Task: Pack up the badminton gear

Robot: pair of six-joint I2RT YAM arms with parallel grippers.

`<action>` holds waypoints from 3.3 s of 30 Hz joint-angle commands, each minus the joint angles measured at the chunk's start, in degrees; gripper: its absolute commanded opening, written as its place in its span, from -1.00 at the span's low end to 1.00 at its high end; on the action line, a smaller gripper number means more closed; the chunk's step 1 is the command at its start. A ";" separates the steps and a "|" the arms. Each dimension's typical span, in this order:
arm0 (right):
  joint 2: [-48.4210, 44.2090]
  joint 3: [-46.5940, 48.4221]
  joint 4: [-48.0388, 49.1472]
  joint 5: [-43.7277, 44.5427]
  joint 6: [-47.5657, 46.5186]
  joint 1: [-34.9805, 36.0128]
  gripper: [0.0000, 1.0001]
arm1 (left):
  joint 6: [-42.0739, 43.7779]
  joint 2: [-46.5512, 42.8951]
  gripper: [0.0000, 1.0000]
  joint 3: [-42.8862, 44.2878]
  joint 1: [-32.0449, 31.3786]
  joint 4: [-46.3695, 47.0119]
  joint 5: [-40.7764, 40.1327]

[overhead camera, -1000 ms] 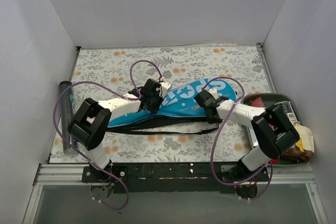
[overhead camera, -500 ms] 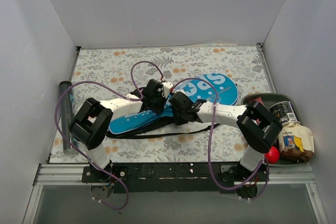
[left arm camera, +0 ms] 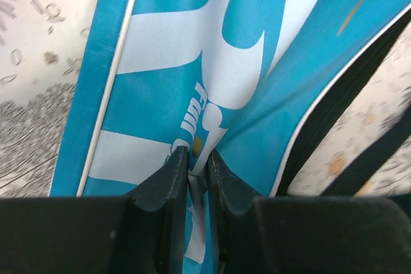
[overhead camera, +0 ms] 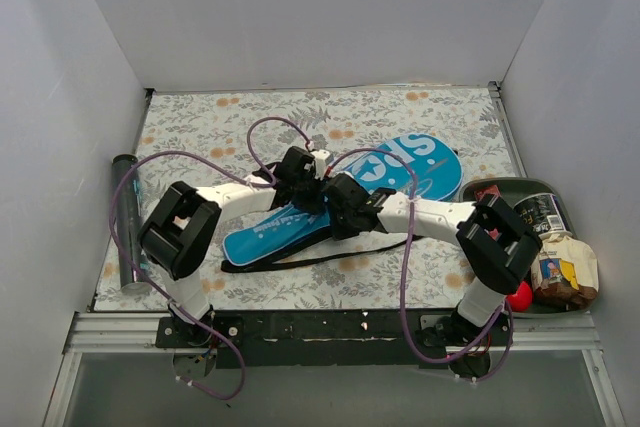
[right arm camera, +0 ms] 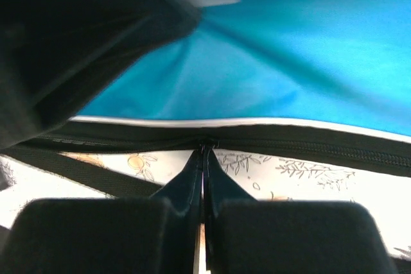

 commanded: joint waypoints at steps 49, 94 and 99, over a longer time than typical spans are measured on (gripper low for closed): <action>-0.14 -2.02 15.92 -12.69 -1.57 27.82 -0.97 | -47.90 -7.99 -1.00 -13.29 14.29 17.55 -17.72; -22.71 19.62 -36.82 26.59 1.16 9.30 0.93 | -26.03 -21.26 0.96 -10.06 14.64 21.34 4.94; -27.55 16.18 -34.62 24.74 -2.88 1.39 0.94 | -21.10 -27.15 0.97 -7.59 14.47 13.34 2.32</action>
